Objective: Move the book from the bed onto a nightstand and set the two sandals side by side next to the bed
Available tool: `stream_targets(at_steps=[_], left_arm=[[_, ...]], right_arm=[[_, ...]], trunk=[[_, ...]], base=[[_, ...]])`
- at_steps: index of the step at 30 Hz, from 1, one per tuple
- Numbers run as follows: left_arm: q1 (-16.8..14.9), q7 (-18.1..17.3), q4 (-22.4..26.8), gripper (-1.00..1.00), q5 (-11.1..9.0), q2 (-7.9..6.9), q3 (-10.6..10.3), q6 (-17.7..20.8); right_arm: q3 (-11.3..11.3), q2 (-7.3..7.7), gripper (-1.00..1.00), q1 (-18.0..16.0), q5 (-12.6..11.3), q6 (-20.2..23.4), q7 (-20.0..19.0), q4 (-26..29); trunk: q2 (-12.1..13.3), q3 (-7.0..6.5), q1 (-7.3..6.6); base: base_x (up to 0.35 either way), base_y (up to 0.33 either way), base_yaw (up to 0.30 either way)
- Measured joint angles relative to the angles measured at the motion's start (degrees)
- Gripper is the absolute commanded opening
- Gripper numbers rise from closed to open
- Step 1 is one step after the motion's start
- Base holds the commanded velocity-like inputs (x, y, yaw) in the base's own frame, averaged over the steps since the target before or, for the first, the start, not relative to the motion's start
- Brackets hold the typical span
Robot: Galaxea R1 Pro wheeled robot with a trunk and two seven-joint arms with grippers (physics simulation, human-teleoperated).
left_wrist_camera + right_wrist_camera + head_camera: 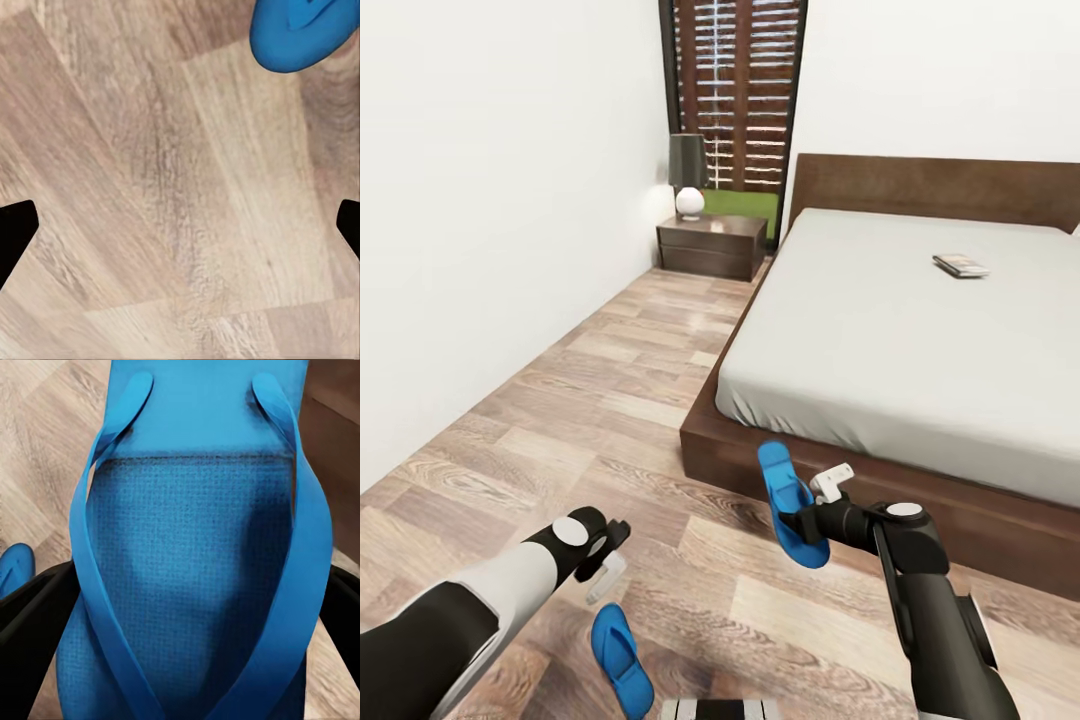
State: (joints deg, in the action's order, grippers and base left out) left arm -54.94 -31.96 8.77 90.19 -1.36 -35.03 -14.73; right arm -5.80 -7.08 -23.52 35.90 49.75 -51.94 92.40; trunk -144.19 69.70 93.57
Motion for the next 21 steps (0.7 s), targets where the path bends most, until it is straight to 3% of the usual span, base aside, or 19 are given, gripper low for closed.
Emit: stream_targets(at_steps=[21], left_arm=[[-2.5, -2.9, -0.5, 1.0, 0.2, 0.16, 0.0, -1.5]], right_arm=[[-0.1, -0.24, -1.0, -0.1, -0.1, -0.1, 0.0, 0.1]], trunk=[[-0.3, 4.66, 0.54]], base=[[0.0, 0.0, 0.0]])
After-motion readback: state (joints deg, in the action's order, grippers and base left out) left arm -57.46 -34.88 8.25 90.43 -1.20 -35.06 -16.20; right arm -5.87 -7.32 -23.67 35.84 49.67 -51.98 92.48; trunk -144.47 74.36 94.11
